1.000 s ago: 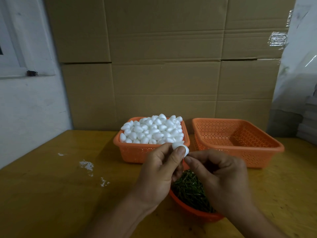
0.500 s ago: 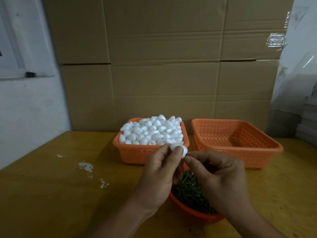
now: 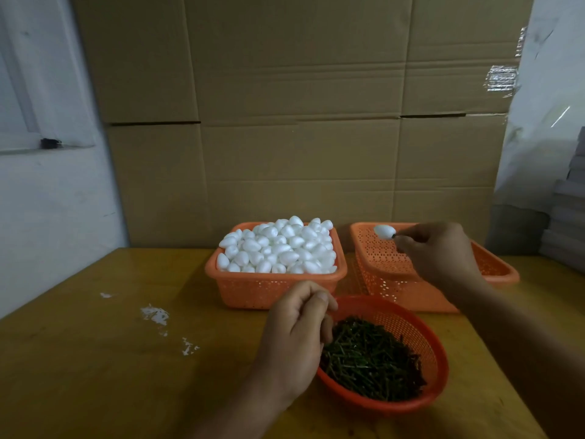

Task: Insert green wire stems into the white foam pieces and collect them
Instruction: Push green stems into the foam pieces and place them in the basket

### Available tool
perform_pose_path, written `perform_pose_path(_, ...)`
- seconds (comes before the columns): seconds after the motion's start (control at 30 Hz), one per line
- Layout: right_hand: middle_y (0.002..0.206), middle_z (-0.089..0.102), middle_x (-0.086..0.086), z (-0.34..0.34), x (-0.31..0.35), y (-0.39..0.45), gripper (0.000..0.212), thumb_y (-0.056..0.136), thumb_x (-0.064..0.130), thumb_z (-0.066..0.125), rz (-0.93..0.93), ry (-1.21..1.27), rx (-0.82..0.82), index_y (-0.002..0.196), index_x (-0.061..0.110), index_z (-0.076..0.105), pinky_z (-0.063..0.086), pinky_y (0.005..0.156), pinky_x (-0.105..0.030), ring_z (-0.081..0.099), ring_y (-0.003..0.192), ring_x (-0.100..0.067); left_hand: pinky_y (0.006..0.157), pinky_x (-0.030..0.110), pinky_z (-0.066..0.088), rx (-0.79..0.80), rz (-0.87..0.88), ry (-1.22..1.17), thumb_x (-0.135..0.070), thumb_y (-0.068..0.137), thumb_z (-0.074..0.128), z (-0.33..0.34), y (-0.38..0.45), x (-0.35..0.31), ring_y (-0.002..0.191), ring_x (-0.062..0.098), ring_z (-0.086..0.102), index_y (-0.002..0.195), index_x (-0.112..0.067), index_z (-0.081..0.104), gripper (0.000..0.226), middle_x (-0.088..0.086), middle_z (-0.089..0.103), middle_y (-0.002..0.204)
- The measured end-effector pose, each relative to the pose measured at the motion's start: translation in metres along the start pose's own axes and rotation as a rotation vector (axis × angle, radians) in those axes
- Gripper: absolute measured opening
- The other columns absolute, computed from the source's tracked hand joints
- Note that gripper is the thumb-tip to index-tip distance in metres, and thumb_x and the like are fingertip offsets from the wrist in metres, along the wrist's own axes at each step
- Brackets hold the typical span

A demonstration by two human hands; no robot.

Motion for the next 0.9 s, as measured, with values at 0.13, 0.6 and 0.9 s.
perform_pose_path(0.13, 0.074, 0.074, -0.004, 0.011, -0.021, 0.031, 0.011, 0.087, 0.029, 0.075, 0.104, -0.282, 0.14, 0.09, 0.019, 0.079, 0.047, 0.054, -0.034, 0.071, 0.069, -0.03, 0.052, 0.026, 0.037, -0.006, -0.02, 0.046, -0.015, 0.104, 0.049, 0.0, 0.0, 0.002, 0.055, 0.01, 0.045, 0.074, -0.026, 0.061, 0.035, -0.006, 0.051, 0.056)
perform_pose_path(0.6, 0.081, 0.059, -0.005, 0.05, -0.046, 0.058, 0.023, 0.095, 0.024, 0.058, 0.217, -0.766, 0.444, 0.103, 0.005, 0.069, 0.053, 0.063, -0.024, 0.061, 0.077, -0.017, 0.056, 0.03, 0.04, 0.001, 0.027, 0.134, -0.022, 0.098, 0.065, 0.002, -0.002, 0.001, 0.057, 0.01, 0.049, 0.075, -0.023, 0.065, 0.022, -0.007, 0.056, 0.059)
perform_pose_path(0.9, 0.107, 0.066, -0.014, 0.044, -0.037, 0.042, 0.031, 0.102, 0.015, 0.044, 0.259, -0.725, 0.496, 0.118, -0.002, 0.064, 0.053, 0.076, -0.028, 0.064, 0.102, -0.025, 0.055, 0.028, 0.04, 0.005, 0.038, 0.138, -0.025, 0.099, 0.063, 0.002, -0.002, 0.002, 0.057, 0.01, 0.048, 0.077, -0.027, 0.064, 0.022, -0.007, 0.054, 0.058)
Point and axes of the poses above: each hand's wrist, its own y-axis towards the middle knuckle, its own z-axis out of the palm, x = y × z, the point moved 6 cm from there along y, towards the middle knuckle
